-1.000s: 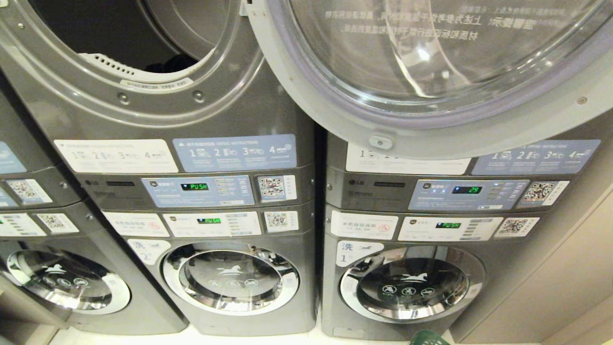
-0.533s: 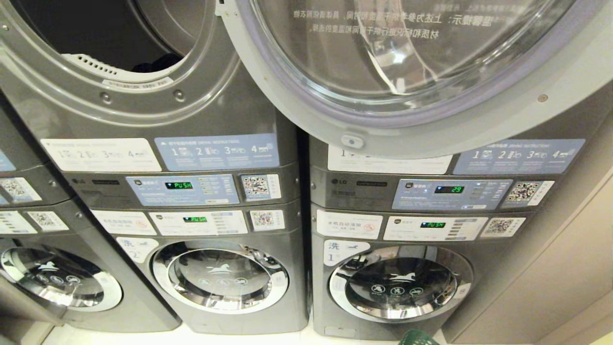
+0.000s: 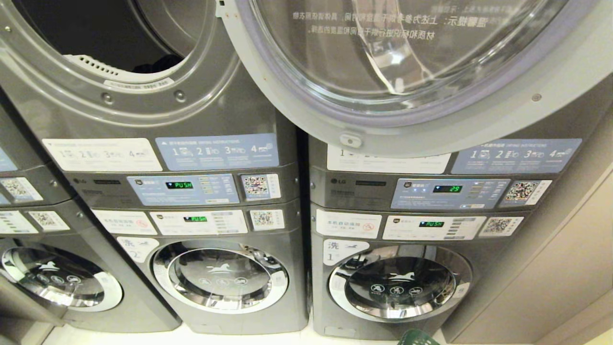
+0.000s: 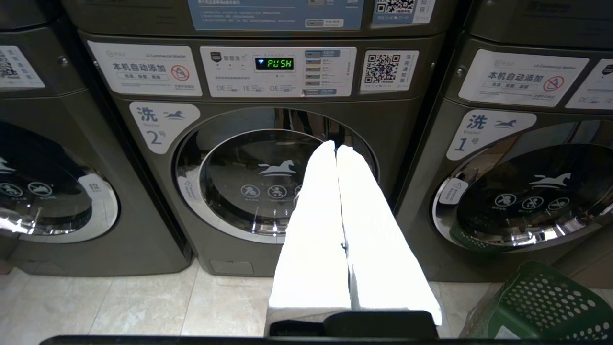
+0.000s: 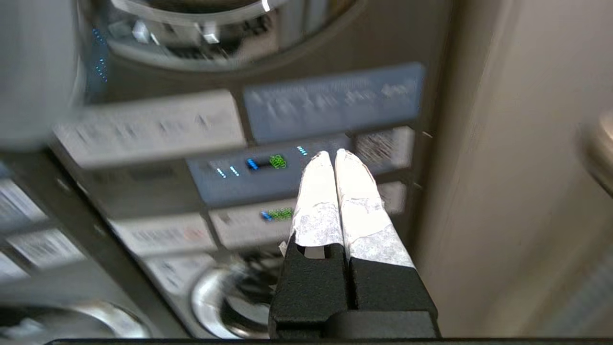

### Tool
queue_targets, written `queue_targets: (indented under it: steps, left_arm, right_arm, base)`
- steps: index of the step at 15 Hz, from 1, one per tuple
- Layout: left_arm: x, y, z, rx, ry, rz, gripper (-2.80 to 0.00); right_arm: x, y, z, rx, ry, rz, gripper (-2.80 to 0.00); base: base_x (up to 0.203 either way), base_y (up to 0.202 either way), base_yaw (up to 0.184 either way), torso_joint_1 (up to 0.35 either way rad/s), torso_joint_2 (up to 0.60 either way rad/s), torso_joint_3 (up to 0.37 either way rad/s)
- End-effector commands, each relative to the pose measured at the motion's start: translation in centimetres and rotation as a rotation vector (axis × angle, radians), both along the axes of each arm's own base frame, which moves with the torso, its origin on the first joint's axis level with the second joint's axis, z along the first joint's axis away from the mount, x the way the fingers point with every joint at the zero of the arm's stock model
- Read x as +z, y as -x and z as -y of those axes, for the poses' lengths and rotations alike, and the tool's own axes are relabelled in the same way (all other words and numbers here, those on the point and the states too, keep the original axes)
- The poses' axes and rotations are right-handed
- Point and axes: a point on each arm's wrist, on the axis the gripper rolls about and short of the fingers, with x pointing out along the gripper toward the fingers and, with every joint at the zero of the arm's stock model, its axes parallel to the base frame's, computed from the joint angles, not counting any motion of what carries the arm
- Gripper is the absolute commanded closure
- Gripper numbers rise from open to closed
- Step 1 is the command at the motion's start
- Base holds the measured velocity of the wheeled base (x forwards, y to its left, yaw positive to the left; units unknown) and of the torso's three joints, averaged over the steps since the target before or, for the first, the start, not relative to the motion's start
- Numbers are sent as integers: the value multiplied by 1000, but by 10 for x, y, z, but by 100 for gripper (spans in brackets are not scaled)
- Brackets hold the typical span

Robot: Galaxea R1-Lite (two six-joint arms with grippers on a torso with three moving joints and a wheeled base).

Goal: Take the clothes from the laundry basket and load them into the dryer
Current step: Close the dryer

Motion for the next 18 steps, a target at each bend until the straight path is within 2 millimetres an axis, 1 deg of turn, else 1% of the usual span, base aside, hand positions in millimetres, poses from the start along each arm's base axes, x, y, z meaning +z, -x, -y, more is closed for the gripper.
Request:
queue_targets:
  steps: [1,2,3,4,6,9,12,16,18]
  left_arm:
    - [0,0,0,-1,0,1,0]
    - [0,0,0,-1,0,1,0]
    - [0,0,0,0,0,1,0]
    - [0,0,0,-1,0,1,0]
    - [0,0,0,-1,0,1,0]
    - [0,0,0,0,0,1,0]
    - [0,0,0,0,0,1,0]
    - [0,0,0,-1,0,1,0]
    - [0,0,0,-1,0,1,0]
  right_arm:
    - [23,-66,0,34,-37,-39,0]
    - [34,-81,-1,101,-52,45,0]
    - [40,-92,-4,200,-56,113,0]
    - [41,-99,-6,297,-59,144,0]
    - [34,-108,-8,430,-59,163,0]
    - [26,-120,-10,513,-37,178,0]
    - [23,-138,-10,512,-15,179,0]
    - [19,-169,-8,486,46,208,0]
    - [24,-182,-7,460,48,227,0]
  base:
    - [0,0,0,0,0,0]
    - [0,0,0,0,0,0]
    - [0,0,0,0,0,0]
    - [0,0,0,0,0,0]
    - [0,0,0,0,0,0]
    - [0,0,0,0,0,0]
    - [0,0,0,0,0,0]
    - [0,0,0,0,0,0]
    - [0,0,0,0,0,0]
